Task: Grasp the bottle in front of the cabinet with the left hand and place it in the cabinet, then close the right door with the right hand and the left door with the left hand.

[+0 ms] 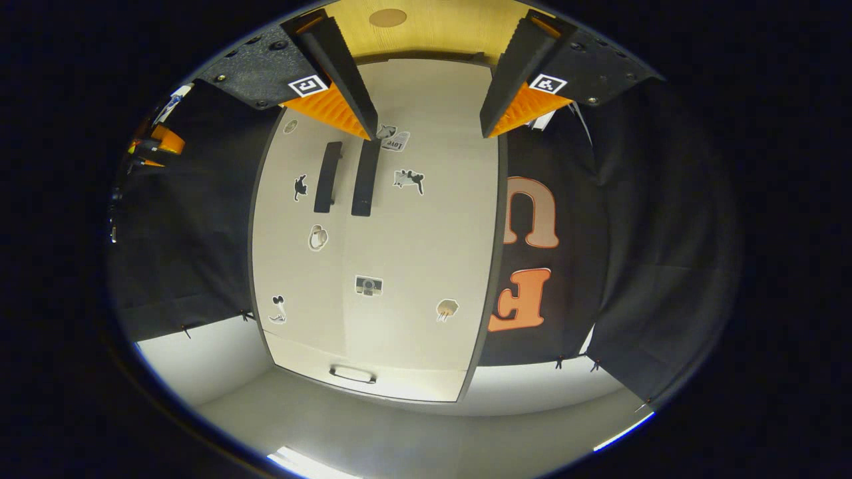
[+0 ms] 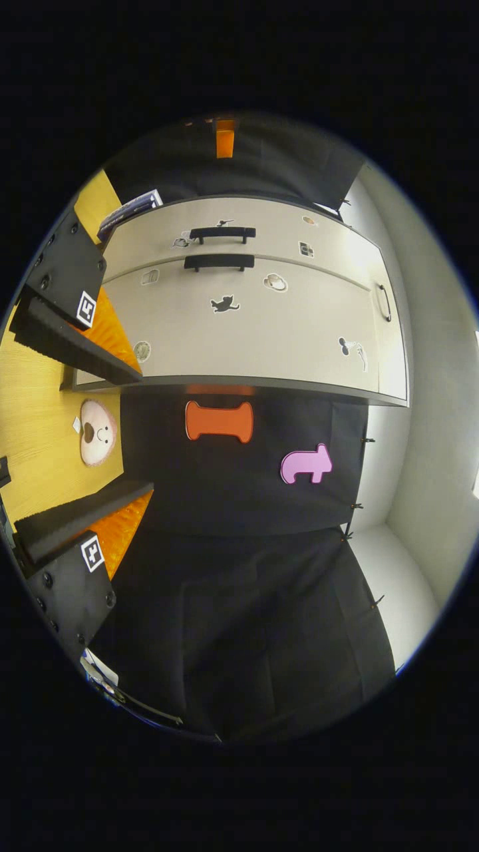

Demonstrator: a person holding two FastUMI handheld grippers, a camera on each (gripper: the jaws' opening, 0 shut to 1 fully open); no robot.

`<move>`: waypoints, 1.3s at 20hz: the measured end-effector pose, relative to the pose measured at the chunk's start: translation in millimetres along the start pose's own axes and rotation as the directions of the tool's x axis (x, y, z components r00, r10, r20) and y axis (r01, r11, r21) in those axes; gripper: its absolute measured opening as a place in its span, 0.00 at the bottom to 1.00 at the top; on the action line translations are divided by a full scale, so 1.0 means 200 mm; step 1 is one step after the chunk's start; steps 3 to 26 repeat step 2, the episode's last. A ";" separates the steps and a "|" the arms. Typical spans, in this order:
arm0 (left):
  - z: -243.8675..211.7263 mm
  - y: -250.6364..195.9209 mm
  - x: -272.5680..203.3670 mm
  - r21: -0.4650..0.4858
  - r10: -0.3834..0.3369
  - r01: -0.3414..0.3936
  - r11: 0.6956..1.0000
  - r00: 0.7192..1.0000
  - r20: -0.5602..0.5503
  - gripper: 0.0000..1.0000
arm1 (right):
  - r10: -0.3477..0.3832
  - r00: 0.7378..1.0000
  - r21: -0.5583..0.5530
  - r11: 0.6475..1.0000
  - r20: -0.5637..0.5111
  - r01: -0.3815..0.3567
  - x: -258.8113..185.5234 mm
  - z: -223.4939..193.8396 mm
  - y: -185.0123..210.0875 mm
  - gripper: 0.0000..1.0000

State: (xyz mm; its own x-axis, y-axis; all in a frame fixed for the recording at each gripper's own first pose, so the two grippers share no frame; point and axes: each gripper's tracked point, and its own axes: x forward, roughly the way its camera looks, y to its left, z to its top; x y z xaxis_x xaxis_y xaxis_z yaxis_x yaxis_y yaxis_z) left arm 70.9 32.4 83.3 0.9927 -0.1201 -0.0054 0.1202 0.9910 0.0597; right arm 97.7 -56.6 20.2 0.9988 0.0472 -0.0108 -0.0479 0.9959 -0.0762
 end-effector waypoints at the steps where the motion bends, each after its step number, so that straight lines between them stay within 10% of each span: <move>1: 0.01 0.03 -0.03 0.004 0.007 -0.007 1.000 1.000 0.003 0.94 | 0.001 1.000 0.001 1.000 0.004 -0.001 -0.01 0.01 0.02 0.97; 26: 0.01 0.05 -0.06 0.008 0.012 -0.013 1.000 1.000 0.007 0.95 | 0.002 1.000 0.002 1.000 0.005 -0.002 -0.02 0.01 0.03 0.97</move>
